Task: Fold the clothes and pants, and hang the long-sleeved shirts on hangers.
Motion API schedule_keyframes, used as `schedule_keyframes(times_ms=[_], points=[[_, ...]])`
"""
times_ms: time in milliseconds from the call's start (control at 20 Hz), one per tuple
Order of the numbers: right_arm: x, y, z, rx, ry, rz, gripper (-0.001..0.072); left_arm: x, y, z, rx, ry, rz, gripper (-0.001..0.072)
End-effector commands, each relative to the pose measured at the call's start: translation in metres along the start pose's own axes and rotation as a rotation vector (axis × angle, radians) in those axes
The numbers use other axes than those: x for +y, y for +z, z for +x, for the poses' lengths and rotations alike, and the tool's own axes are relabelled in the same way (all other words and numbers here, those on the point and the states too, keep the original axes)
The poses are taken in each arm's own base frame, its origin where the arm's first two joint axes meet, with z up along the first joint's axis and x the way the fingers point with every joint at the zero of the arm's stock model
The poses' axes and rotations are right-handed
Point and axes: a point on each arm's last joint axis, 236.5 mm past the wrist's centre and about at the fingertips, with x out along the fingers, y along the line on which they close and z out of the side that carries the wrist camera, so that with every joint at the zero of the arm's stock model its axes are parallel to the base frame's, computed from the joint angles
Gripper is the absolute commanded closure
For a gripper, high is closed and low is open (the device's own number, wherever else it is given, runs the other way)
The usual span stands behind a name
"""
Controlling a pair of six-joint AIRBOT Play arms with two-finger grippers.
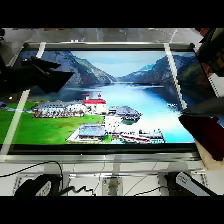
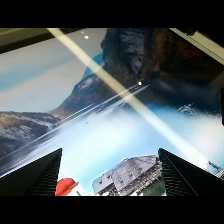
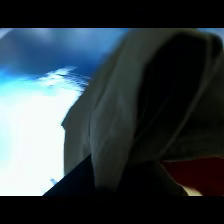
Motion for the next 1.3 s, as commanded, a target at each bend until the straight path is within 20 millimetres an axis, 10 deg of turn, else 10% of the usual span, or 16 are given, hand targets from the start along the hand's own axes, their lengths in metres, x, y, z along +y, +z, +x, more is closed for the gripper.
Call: schedule_keyframes(times_ms=[0, 50, 150, 200, 300, 500, 800, 1050, 1250], points=[[-0.094, -0.045, -0.025, 0.118, -0.205, 0.324, 0.0695, -0.001, 0.004, -0.006, -0.015, 0.007, 0.006, 0.0016], [-0.104, -0.045, -0.027, 0.109, -0.217, 0.365, 0.0621, -0.001, 0.004, -0.006, -0.015, 0.007, 0.007, 0.0016], [-0.116, -0.047, -0.029, 0.107, -0.230, 0.401, 0.0153, -0.001, 0.004, -0.006, -0.015, 0.007, 0.006, 0.0016], [-0.116, -0.047, -0.029, 0.105, -0.225, 0.404, 0.0125, -0.001, 0.004, -0.006, -0.015, 0.007, 0.006, 0.0016], [-0.106, -0.040, -0.025, 0.087, -0.191, 0.385, 0.0224, -0.001, 0.004, -0.006, -0.015, 0.007, 0.006, 0.0015], [-0.074, -0.021, -0.018, 0.037, -0.151, 0.299, 0.0697, -0.001, 0.004, -0.006, -0.015, 0.007, 0.006, 0.0016], [0.071, -0.001, -0.008, -0.070, 0.057, -0.078, 0.0700, -0.001, 0.004, -0.006, -0.015, 0.007, 0.006, 0.0016], [0.236, -0.039, -0.036, -0.202, 0.330, -0.477, 0.0700, -0.001, 0.004, -0.006, -0.015, 0.007, 0.006, 0.0016], [0.286, -0.075, -0.044, -0.229, 0.385, -0.671, 0.0700, -0.001, 0.004, -0.006, -0.015, 0.007, 0.006, 0.0015]])
